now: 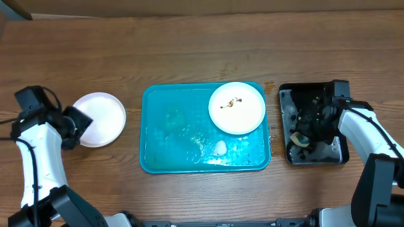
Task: Clean dirty plates on tray and stack at the side
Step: 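Carry the white plate left and stack it on the yellow plate, then move the left gripper to the rim of the right white plate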
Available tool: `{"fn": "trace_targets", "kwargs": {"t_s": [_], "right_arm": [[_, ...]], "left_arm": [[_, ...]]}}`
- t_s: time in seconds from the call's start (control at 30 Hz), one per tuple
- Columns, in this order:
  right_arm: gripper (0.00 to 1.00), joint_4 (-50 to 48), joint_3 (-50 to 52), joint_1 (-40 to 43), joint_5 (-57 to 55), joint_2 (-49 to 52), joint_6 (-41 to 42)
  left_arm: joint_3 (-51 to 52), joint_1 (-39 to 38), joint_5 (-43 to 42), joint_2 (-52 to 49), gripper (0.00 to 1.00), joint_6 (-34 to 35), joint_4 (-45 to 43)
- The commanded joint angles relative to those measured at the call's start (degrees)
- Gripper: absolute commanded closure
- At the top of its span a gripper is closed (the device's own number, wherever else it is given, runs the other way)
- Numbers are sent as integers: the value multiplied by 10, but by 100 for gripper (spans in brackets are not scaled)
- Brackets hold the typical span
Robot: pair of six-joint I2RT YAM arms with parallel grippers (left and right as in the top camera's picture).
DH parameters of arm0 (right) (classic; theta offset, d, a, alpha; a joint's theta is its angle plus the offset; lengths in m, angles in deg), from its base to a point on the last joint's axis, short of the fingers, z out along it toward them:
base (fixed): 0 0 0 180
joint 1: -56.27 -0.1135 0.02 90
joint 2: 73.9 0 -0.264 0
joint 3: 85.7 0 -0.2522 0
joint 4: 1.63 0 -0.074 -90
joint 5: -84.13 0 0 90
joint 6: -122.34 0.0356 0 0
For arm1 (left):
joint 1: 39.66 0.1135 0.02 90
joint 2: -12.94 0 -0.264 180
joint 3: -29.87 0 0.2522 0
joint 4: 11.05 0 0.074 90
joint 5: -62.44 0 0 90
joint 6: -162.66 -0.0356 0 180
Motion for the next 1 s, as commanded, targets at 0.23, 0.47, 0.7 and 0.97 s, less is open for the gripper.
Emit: {"fn": "trace_targets", "kwargs": {"t_s": [0.23, 0.47, 0.7, 0.97], "right_arm": [[96, -3, -7, 0, -3, 0, -2], [96, -2, -7, 0, -3, 0, -2], [96, -3, -7, 0, -3, 0, -2], [96, -3, -7, 0, -3, 0, -2]], "left_arm": [[-9, -240, -136, -4, 40, -120, -80], [-9, -409, -82, -4, 44, -108, -165], [-8, -540, 6, -4, 45, 40, -156], [-8, -654, 101, -13, 48, 227, -129]]}}
